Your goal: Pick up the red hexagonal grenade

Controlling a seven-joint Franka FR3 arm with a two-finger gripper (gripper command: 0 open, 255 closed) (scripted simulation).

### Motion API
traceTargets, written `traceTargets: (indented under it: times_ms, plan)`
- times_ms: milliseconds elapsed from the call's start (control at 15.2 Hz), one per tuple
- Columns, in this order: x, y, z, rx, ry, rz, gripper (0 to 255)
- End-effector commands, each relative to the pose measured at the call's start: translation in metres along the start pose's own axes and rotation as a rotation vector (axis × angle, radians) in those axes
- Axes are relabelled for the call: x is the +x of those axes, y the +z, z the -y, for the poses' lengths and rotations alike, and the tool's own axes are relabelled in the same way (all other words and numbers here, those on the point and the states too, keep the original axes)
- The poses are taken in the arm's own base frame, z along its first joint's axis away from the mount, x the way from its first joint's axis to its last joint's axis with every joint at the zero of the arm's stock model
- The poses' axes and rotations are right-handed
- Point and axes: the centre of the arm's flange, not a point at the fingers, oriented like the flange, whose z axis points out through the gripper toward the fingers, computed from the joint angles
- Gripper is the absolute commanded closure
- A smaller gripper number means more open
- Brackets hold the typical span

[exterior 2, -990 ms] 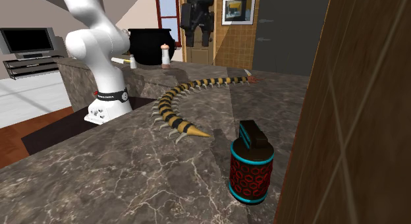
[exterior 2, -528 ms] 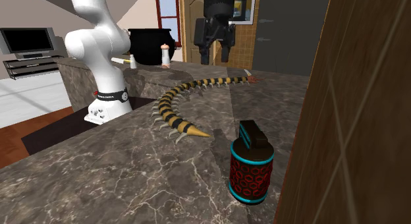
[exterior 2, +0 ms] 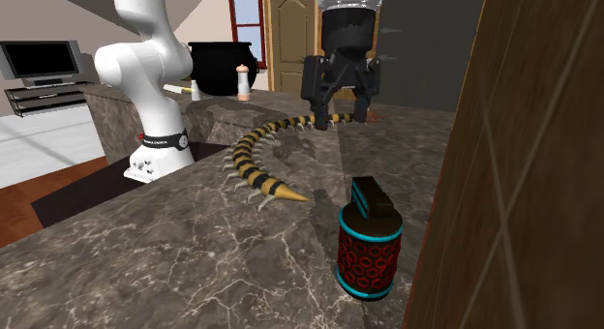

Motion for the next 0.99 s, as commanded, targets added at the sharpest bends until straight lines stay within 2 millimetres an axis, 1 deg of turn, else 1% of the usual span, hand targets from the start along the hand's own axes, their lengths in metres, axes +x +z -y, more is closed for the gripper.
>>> traceTargets:
  times_ms: [0,264,726,792,924]
  plan:
    - [0.023,0.013,-0.010,0.001,0.054,-0.011,0]
    - [0.064,0.034,-0.032,0.004,0.160,-0.030,0]
    - [0.061,0.070,-0.030,0.004,0.160,-0.030,0]
    - [0.061,0.073,-0.030,0.004,0.160,-0.030,0]
    - [0.061,0.073,-0.030,0.004,0.160,-0.030,0]
